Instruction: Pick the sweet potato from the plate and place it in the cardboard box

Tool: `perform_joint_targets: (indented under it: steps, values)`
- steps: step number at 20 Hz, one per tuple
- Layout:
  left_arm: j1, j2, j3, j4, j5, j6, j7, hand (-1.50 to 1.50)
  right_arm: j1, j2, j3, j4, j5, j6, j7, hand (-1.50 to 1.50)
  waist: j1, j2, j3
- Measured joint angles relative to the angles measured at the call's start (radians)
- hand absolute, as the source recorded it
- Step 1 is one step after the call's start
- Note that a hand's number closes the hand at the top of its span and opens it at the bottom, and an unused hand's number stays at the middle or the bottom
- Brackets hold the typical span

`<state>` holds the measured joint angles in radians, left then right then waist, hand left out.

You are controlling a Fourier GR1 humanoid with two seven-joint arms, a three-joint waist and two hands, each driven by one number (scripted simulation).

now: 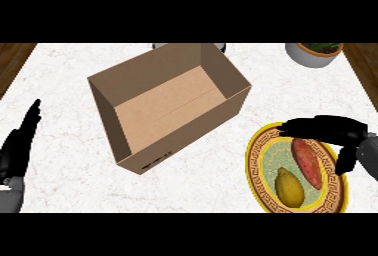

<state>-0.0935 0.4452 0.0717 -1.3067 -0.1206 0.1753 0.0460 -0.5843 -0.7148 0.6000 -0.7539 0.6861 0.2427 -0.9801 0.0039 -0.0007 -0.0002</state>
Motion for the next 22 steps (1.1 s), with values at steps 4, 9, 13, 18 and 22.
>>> perform_joint_targets:
  steps: [4, 9, 13, 18, 22]
  values:
    - [-0.013, 0.001, 0.011, 0.012, -0.004, -0.006, -0.003, 0.0, 0.023, -0.024, 0.005, -0.084, -0.024, 0.017, 0.007, -1.5, -0.005, -0.001, 0.0]
    - [-0.004, -0.002, 0.019, -0.01, -0.01, -0.022, 0.013, 0.0, 0.067, -0.061, 0.016, -0.185, -0.006, 0.038, 0.042, -1.5, -0.005, -0.002, 0.0]
    - [0.011, -0.011, 0.019, -0.054, -0.024, -0.023, 0.039, 0.0, 0.091, -0.05, 0.015, -0.208, 0.03, 0.057, 0.099, -1.5, -0.002, -0.001, 0.0]
    - [0.007, -0.033, 0.028, -0.045, -0.041, -0.023, 0.034, 0.0, 0.139, -0.007, 0.001, -0.207, 0.085, 0.045, 0.134, 1.5, -0.002, 0.0, 0.0]
    - [0.007, -0.029, 0.044, -0.048, -0.043, -0.04, 0.032, 0.0, 0.146, 0.046, -0.057, -0.186, 0.104, -0.033, 0.123, 1.5, -0.001, -0.003, -0.004]
